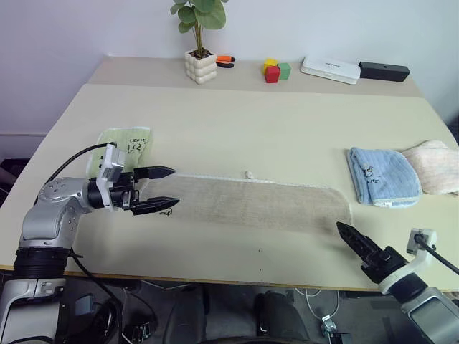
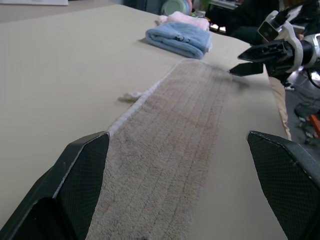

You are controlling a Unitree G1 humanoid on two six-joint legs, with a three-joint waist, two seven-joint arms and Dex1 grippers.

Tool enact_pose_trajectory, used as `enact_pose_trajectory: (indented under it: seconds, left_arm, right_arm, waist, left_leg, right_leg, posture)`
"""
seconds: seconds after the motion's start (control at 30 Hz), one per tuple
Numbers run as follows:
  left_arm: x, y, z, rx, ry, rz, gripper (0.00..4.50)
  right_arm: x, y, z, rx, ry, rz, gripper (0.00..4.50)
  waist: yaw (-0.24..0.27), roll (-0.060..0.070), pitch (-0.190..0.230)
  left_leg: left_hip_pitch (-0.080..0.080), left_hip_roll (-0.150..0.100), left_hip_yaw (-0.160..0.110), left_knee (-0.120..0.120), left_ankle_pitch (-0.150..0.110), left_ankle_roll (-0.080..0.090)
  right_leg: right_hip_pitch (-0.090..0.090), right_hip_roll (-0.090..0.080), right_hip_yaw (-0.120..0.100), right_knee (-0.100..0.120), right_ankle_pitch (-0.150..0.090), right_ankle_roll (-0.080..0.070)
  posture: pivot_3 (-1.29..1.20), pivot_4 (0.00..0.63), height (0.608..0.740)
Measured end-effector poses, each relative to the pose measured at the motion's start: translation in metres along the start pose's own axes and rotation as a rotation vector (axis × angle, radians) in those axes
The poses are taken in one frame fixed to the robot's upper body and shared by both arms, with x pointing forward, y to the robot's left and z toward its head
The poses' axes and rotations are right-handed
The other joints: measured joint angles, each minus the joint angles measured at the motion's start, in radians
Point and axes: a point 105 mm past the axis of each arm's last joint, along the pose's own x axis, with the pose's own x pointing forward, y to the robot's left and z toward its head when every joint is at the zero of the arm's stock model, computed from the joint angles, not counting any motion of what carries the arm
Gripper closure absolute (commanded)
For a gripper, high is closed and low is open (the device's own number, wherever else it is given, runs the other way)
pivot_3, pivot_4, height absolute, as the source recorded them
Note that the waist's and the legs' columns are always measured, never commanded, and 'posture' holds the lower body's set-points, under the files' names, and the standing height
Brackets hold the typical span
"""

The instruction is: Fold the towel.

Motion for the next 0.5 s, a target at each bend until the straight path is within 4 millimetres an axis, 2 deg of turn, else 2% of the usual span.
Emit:
enact_pose_trajectory:
  seconds: [0.2, 0.37, 0.5]
  left_arm:
    - [0.004, 0.0, -0.002, -0.01, -0.017, 0.009, 0.0]
    - [0.004, 0.001, -0.002, -0.011, -0.019, 0.015, 0.0]
    - [0.005, 0.001, -0.002, -0.01, -0.019, 0.016, 0.0]
  right_arm:
    - [-0.004, -0.013, 0.006, 0.018, -0.044, -0.053, 0.02]
    - [-0.004, -0.009, 0.001, 0.021, -0.01, -0.031, 0.02]
    - [0.0, 0.001, -0.008, 0.028, 0.05, 0.022, 0.02]
  waist:
    - [-0.001, 0.0, 0.0]
    - [-0.002, 0.0, 0.0]
    - [-0.005, 0.0, 0.0]
  left_leg:
    - [0.0, 0.0, -0.006, 0.0, 0.0, 0.0]
    - [0.0, 0.0, -0.008, 0.0, 0.0, 0.0]
    - [0.001, 0.0, -0.008, 0.001, 0.0, 0.0]
  right_leg:
    - [0.003, 0.0, -0.006, 0.0, -0.002, -0.002]
    - [0.003, 0.001, -0.007, 0.001, -0.002, -0.003]
    - [0.004, 0.001, -0.007, 0.002, -0.002, -0.003]
  posture:
    - [0.0, 0.15, 0.74]
    - [0.0, 0.15, 0.74]
    - [0.0, 0.15, 0.74]
